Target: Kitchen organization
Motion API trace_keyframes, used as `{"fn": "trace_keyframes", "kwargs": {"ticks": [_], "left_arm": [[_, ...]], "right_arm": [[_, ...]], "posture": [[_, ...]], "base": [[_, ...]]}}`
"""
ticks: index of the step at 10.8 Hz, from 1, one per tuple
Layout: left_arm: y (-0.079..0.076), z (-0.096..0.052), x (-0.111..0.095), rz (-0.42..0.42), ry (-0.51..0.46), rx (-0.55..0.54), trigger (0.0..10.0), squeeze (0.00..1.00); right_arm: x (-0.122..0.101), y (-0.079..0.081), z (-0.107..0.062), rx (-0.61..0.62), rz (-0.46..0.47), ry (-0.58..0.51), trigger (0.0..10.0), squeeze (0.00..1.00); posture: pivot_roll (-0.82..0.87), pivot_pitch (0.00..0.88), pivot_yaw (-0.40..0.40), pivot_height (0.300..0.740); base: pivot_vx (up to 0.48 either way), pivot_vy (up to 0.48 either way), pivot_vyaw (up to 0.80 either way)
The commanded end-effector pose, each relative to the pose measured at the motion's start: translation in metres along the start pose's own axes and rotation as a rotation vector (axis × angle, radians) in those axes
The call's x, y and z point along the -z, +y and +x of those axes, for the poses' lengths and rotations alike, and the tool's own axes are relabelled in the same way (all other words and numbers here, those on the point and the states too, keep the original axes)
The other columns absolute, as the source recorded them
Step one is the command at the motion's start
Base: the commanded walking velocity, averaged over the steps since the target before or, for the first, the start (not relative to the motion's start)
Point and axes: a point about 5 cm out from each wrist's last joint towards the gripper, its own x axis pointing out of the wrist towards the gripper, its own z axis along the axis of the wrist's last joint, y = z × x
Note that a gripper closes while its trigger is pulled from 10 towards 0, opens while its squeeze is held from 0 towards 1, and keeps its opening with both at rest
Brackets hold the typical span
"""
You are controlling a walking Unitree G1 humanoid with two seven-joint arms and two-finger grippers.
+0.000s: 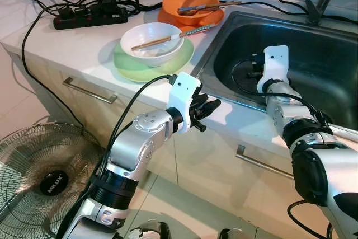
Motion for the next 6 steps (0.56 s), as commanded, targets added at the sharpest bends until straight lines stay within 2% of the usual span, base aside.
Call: {"fn": "trace_keyframes", "kwargs": {"ticks": [1, 2, 4, 6], "left_arm": [[-0.001, -0.001, 0.005, 0.006, 0.027, 0.004, 10.0, 0.0], [-0.002, -0.001, 0.004, 0.005, 0.025, 0.003, 10.0, 0.0], [-0.002, -0.001, 0.004, 0.008, 0.01, -0.01, 10.0, 0.0], [0.0, 0.001, -0.005, 0.004, -0.068, -0.049, 10.0, 0.0]], "right_arm": [[0.001, 0.002, 0.0, -0.002, -0.01, 0.009, 10.0, 0.08], [-0.001, 0.001, 0.0, 0.004, -0.004, -0.007, 10.0, 0.0], [-0.018, -0.001, 0.002, 0.01, 0.002, -0.098, 10.0, 0.0], [-0.038, -0.005, 0.002, 0.005, 0.013, -0.207, 10.0, 0.0]], "posture": [[0.11, 0.031, 0.062, 0.74], [0.1, 0.035, 0.063, 0.74], [0.09, 0.046, 0.064, 0.74], [0.07, 0.064, 0.058, 0.74]], "base": [[0.0, 0.0, 0.0], [0.0, 0.0, 0.0], [0.0, 0.0, 0.0], [0.0, 0.0, 0.0]]}}
